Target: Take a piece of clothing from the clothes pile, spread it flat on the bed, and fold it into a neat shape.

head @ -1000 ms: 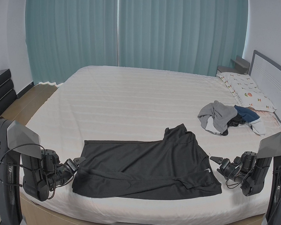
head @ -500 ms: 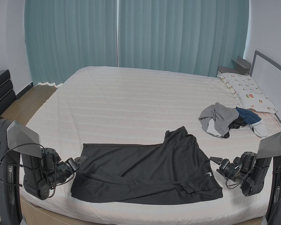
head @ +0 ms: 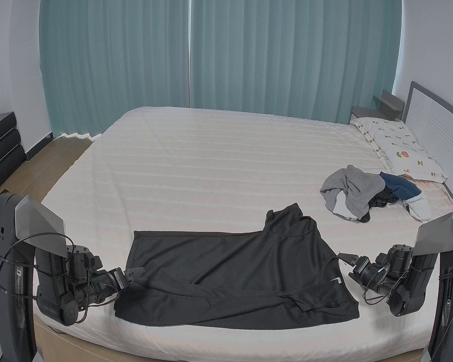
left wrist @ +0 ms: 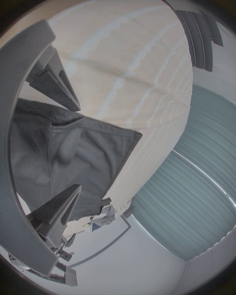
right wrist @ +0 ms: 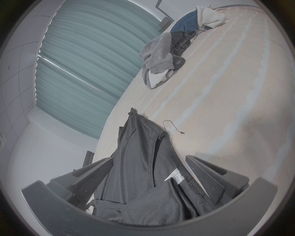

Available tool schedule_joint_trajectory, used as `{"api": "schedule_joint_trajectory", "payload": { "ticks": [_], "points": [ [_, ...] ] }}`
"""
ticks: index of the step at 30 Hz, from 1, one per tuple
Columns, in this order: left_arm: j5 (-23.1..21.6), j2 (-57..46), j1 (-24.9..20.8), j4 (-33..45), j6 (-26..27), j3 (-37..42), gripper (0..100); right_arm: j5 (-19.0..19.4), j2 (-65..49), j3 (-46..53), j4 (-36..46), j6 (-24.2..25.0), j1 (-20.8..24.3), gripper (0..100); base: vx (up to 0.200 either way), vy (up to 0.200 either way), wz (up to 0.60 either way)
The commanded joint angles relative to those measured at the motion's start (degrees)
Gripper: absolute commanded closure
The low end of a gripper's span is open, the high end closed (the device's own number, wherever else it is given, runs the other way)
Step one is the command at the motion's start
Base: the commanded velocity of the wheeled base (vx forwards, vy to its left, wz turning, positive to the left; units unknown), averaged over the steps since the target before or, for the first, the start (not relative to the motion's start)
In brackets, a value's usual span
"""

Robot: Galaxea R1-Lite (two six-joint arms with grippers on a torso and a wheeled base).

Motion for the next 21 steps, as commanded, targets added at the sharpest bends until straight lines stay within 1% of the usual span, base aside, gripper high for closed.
{"api": "schedule_joint_trajectory", "payload": {
  "ticks": [1,2,3,4,13,14,17,21],
  "points": [
    [1.57,2.42,-0.28,-0.34,0.54,0.72,0,0.01,0.09,0.0,-0.03,0.03,0.12,0,0.0,0.0,0.0],
    [2.36,2.6,-0.37,-0.51,0.54,0.8,0,0.01,0.09,0.0,-0.03,-0.06,0.12,0,0.0,0.0,0.0],
    [4.21,2.95,-0.8,-1.04,0.28,0.72,0,0.01,0.09,0.0,-0.03,-0.06,0.12,0,0.0,0.0,0.0],
    [4.73,3.12,-0.8,-1.22,0.19,0.54,0,0.01,0.09,0.0,-0.03,-0.06,0.12,0,0.0,0.0,0.0],
    [5.26,4.09,-1.42,-1.48,-0.25,-1.66,0,0.01,0.09,0.0,-0.03,-0.06,0.12,0,0.0,0.0,0.0],
    [5.44,4.35,-1.51,-1.48,-0.16,-2.36,100,0.01,0.09,0.0,-0.12,-0.06,0.12,0,0.0,0.0,0.0],
    [6.49,4.88,-1.51,-1.48,-0.07,-3.85,100,-0.07,0.26,0.0,-0.12,-0.06,0.21,0,0.0,0.0,0.0],
    [10.27,5.5,-1.07,-1.48,-0.25,-4.38,100,-0.07,0.53,0.0,-0.21,-0.23,0.21,0,0.0,0.0,0.0]
  ]
}}
